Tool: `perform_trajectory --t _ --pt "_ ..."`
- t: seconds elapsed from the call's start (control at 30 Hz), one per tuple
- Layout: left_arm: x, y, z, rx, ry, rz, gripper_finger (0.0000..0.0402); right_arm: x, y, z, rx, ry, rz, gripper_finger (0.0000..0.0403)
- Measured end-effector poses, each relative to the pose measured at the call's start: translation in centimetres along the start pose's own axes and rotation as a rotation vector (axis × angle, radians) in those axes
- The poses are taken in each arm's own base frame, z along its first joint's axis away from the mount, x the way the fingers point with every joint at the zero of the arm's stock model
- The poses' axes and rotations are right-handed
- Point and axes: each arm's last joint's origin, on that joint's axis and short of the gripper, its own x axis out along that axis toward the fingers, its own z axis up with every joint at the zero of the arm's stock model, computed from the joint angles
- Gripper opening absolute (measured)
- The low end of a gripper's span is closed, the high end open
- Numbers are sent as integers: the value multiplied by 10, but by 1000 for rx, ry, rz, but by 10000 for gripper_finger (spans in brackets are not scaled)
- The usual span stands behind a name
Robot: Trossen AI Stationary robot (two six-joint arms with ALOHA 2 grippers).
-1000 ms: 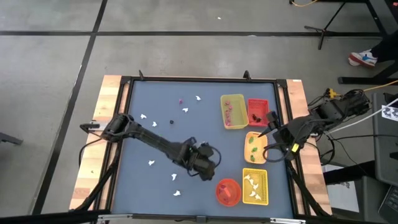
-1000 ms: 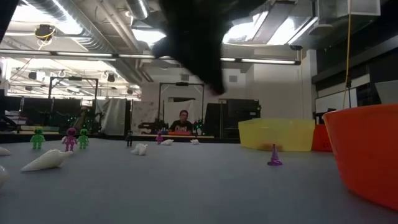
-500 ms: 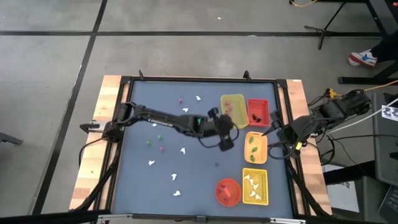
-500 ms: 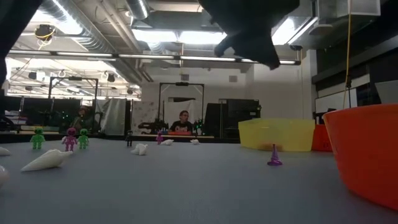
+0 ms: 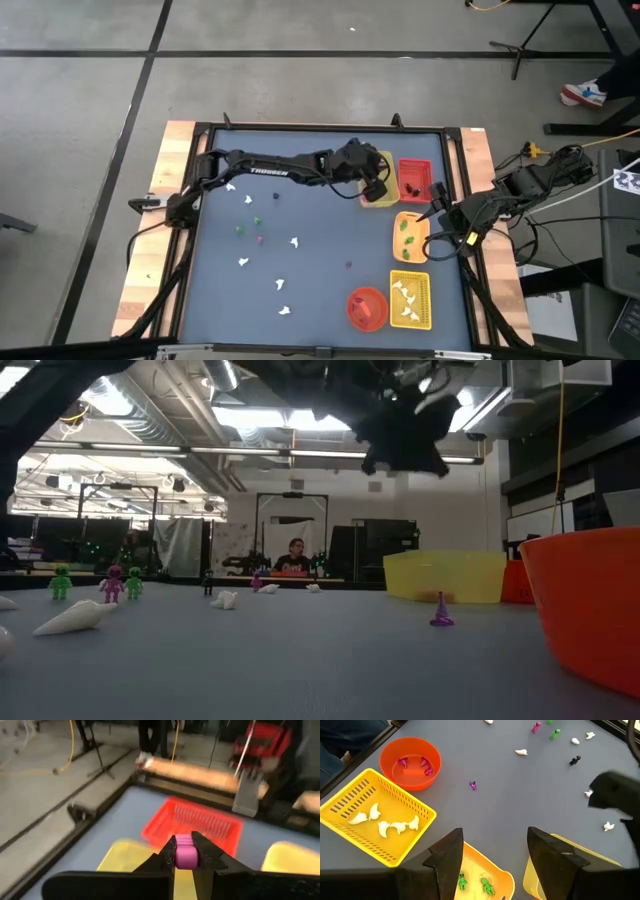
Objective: Sort Halloween decoration
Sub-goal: Put the pink skeleton toy into the top yellow bin, then put the violet witch hat toy into the orange bin
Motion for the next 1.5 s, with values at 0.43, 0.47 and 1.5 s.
perform_trajectory --t 0.43,0.47,1.5 --pt "38 17 -47 17 117 52 22 0 0 3 4 -27 -5 220" --pt "38 18 -47 17 120 54 24 0 0 3 4 -28 -5 220" --pt "20 19 -22 75 83 43 150 2 0 4 2 -23 -4 220"
